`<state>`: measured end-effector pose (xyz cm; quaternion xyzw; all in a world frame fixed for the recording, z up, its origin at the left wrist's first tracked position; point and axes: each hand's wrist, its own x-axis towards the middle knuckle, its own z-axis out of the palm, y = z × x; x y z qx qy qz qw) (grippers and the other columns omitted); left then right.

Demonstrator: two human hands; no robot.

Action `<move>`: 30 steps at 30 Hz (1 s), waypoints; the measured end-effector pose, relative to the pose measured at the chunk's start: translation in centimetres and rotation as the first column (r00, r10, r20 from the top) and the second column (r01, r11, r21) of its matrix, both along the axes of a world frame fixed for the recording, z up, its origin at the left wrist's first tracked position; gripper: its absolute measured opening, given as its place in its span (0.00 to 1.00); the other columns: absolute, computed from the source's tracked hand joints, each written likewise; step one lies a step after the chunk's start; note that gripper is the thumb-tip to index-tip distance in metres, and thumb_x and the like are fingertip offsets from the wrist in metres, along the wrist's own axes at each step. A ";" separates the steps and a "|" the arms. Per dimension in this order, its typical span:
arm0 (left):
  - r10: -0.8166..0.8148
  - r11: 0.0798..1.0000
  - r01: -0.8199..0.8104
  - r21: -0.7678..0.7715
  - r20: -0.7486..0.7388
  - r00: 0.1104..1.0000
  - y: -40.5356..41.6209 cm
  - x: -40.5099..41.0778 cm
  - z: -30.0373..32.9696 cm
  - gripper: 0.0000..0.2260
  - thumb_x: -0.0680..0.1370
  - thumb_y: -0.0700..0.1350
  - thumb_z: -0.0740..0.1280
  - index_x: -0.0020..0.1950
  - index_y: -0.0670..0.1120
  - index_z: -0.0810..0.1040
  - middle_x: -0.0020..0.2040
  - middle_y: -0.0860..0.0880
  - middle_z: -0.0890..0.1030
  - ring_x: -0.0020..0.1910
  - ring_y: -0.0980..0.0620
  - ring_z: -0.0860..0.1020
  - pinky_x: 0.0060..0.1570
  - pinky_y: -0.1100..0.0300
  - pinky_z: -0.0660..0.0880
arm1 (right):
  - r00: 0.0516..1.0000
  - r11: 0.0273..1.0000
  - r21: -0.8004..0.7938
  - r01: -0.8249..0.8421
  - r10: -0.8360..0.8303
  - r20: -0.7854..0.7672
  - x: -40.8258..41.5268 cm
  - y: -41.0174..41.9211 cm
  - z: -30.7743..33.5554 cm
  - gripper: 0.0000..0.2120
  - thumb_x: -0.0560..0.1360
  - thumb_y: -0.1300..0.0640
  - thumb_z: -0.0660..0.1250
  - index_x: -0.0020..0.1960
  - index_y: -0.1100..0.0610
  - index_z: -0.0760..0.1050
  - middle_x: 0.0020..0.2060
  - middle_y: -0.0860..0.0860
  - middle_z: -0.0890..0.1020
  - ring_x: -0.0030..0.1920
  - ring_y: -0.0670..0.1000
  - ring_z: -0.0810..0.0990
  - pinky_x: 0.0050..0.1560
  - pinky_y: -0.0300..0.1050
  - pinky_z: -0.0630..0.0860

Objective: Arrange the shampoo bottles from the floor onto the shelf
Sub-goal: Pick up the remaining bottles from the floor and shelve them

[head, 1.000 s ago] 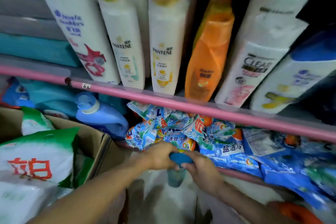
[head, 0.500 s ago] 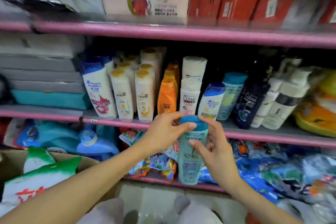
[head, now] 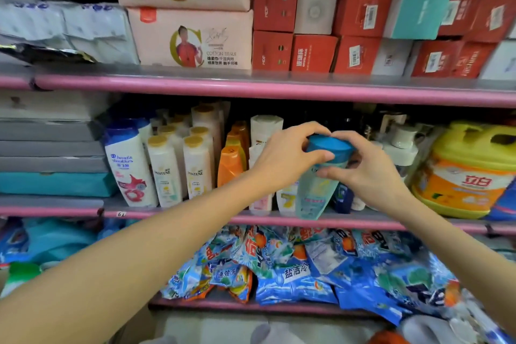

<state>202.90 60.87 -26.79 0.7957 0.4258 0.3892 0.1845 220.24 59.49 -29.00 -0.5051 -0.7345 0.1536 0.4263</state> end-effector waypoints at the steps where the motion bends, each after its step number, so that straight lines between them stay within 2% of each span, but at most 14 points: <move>1: -0.007 1.000 0.007 0.011 -0.026 1.000 0.6 0.5 0.4 0.15 0.73 0.50 0.71 0.59 0.54 0.78 0.43 0.60 0.79 0.40 0.64 0.75 0.38 0.75 0.67 | 0.999 1.000 0.005 0.016 -0.017 0.029 0.4 0.6 0.5 0.25 0.64 0.55 0.79 0.58 0.48 0.74 0.45 0.38 0.79 0.43 0.33 0.76 0.43 0.24 0.69; 3: 0.011 1.000 -0.010 0.017 -0.074 0.997 1.8 1.3 0.9 0.15 0.72 0.48 0.73 0.58 0.51 0.79 0.49 0.54 0.82 0.42 0.60 0.76 0.42 0.71 0.70 | 0.994 0.998 0.022 0.055 -0.057 0.095 1.1 1.5 1.1 0.24 0.64 0.55 0.78 0.58 0.49 0.76 0.44 0.40 0.79 0.42 0.34 0.76 0.41 0.24 0.68; 6: 0.061 0.998 -0.059 0.018 -0.157 0.986 2.9 2.4 0.8 0.16 0.72 0.47 0.73 0.59 0.48 0.79 0.54 0.49 0.82 0.51 0.52 0.78 0.53 0.56 0.75 | 0.982 0.996 0.019 0.092 -0.094 0.161 1.5 2.7 1.1 0.24 0.64 0.55 0.78 0.58 0.50 0.76 0.46 0.43 0.79 0.41 0.40 0.75 0.41 0.29 0.68; 9: 0.100 0.995 -0.098 0.019 -0.241 0.965 3.9 2.8 0.4 0.17 0.72 0.49 0.73 0.60 0.48 0.78 0.55 0.47 0.82 0.52 0.47 0.78 0.54 0.50 0.76 | 0.978 0.996 -0.013 0.085 -0.081 0.190 1.4 3.7 0.5 0.24 0.64 0.56 0.78 0.58 0.51 0.76 0.46 0.46 0.80 0.41 0.42 0.75 0.43 0.36 0.71; 12: 0.128 0.992 -0.120 0.046 -0.381 0.916 4.9 3.1 -0.2 0.16 0.73 0.52 0.71 0.58 0.48 0.78 0.52 0.46 0.81 0.51 0.46 0.79 0.48 0.51 0.77 | 0.973 0.998 -0.036 0.058 -0.048 0.226 1.5 4.6 -0.1 0.25 0.65 0.56 0.78 0.60 0.52 0.77 0.47 0.47 0.81 0.42 0.43 0.76 0.41 0.27 0.69; 13: 0.135 0.991 -0.122 0.056 -0.417 0.899 5.1 3.3 -0.4 0.16 0.73 0.52 0.71 0.58 0.47 0.78 0.51 0.46 0.81 0.50 0.45 0.79 0.44 0.53 0.76 | 0.969 0.998 -0.045 0.054 -0.041 0.242 1.7 4.9 -0.3 0.25 0.65 0.56 0.77 0.60 0.52 0.77 0.47 0.48 0.81 0.43 0.44 0.77 0.41 0.26 0.69; 16: 0.154 0.988 -0.133 0.078 -0.474 0.867 5.5 3.5 -0.9 0.16 0.74 0.51 0.70 0.58 0.47 0.78 0.50 0.44 0.80 0.49 0.43 0.78 0.37 0.56 0.69 | 0.953 0.995 -0.084 0.061 -0.033 0.302 2.0 5.7 -0.6 0.24 0.67 0.55 0.77 0.62 0.53 0.76 0.50 0.50 0.82 0.47 0.46 0.78 0.44 0.36 0.69; 19: 0.149 0.989 -0.128 0.075 -0.492 0.858 6.2 3.3 -1.3 0.17 0.74 0.51 0.70 0.61 0.47 0.78 0.52 0.42 0.79 0.52 0.42 0.78 0.41 0.55 0.71 | 0.922 0.991 -0.112 0.076 -0.027 0.386 2.0 6.6 -0.7 0.25 0.69 0.52 0.75 0.64 0.53 0.75 0.54 0.50 0.82 0.48 0.47 0.77 0.46 0.38 0.68; 21: 0.150 0.989 -0.124 0.085 -0.504 0.851 6.7 2.9 -1.3 0.19 0.74 0.50 0.70 0.64 0.48 0.76 0.57 0.41 0.78 0.56 0.42 0.76 0.50 0.53 0.74 | 0.893 0.987 -0.118 0.107 -0.043 0.448 2.3 7.2 -0.4 0.26 0.70 0.50 0.74 0.65 0.54 0.75 0.57 0.52 0.81 0.55 0.51 0.77 0.54 0.43 0.72; 23: 0.174 0.984 -0.128 0.122 -0.536 0.826 7.0 2.3 -1.1 0.22 0.74 0.50 0.71 0.66 0.47 0.74 0.60 0.42 0.77 0.60 0.42 0.73 0.57 0.51 0.73 | 0.860 0.982 -0.126 0.144 -0.061 0.507 2.6 7.8 0.3 0.26 0.70 0.49 0.73 0.66 0.52 0.74 0.62 0.52 0.79 0.63 0.55 0.73 0.63 0.48 0.71; 26: 0.134 0.991 -0.118 0.066 -0.582 0.802 7.2 1.4 -1.0 0.22 0.74 0.48 0.72 0.66 0.45 0.74 0.61 0.42 0.77 0.60 0.42 0.74 0.56 0.50 0.74 | 0.842 0.972 -0.176 0.155 -0.037 0.538 3.0 8.4 1.1 0.26 0.70 0.49 0.74 0.66 0.51 0.75 0.65 0.50 0.77 0.66 0.55 0.71 0.66 0.52 0.69; 30: 0.085 0.994 -0.110 -0.003 -0.610 0.788 7.6 1.1 -1.0 0.19 0.74 0.45 0.72 0.63 0.45 0.76 0.59 0.43 0.79 0.56 0.43 0.77 0.52 0.52 0.76 | 0.846 0.963 -0.231 0.140 0.005 0.533 3.2 8.7 1.6 0.26 0.69 0.48 0.74 0.66 0.52 0.75 0.65 0.49 0.77 0.63 0.50 0.75 0.65 0.47 0.71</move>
